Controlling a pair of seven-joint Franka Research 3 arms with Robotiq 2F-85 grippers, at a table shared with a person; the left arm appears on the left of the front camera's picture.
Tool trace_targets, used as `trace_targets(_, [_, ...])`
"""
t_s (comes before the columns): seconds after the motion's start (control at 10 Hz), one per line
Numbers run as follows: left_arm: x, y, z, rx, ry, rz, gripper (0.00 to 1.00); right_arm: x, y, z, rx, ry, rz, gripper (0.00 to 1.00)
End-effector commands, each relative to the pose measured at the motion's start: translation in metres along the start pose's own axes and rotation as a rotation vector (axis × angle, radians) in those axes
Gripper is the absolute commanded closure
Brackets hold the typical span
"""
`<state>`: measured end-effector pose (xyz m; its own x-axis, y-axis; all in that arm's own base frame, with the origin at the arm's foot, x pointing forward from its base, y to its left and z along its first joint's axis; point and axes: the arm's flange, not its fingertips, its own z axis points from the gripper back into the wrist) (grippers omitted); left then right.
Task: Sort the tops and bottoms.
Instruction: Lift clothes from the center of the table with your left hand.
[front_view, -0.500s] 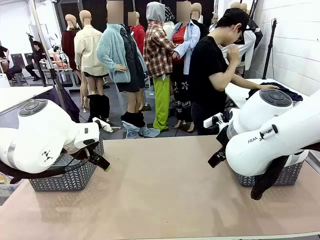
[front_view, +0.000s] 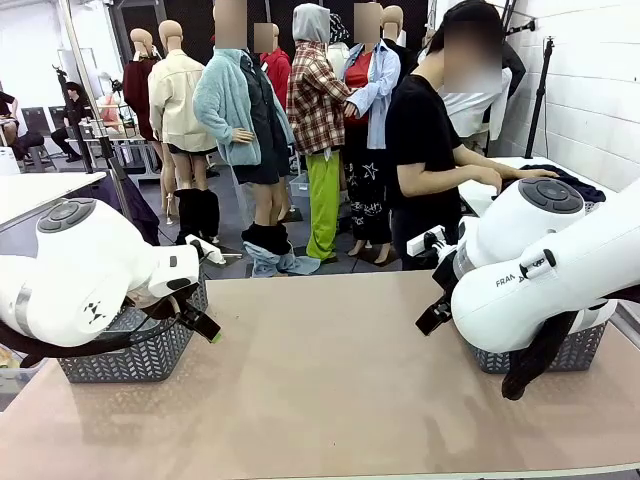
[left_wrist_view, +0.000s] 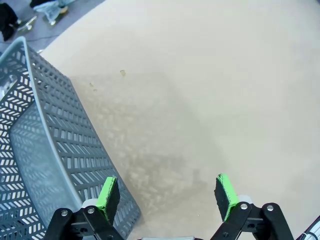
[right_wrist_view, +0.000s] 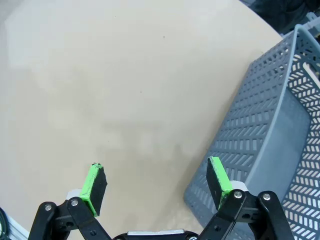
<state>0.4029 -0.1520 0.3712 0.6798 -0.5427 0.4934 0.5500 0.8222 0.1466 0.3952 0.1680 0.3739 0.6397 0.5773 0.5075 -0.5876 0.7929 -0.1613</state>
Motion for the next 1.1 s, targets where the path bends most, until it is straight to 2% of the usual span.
trace_targets(0.0, [0.0, 0.001, 0.0, 0.0, -0.001, 0.003, 0.0, 0.0, 0.0, 0.0, 0.001, 0.0, -0.002, 0.0])
trace_targets(0.8, [0.0, 0.0, 0.0, 0.0, 0.0, 0.0, 0.0, 0.007, 0.0, 0.008, -0.024, -0.007, -0.016, 0.0])
trace_targets(1.0, [0.017, -0.006, 0.019, 0.026, -0.076, -0.047, 0.0, 0.024, 0.004, 0.027, -0.053, -0.069, 0.001, 0.0])
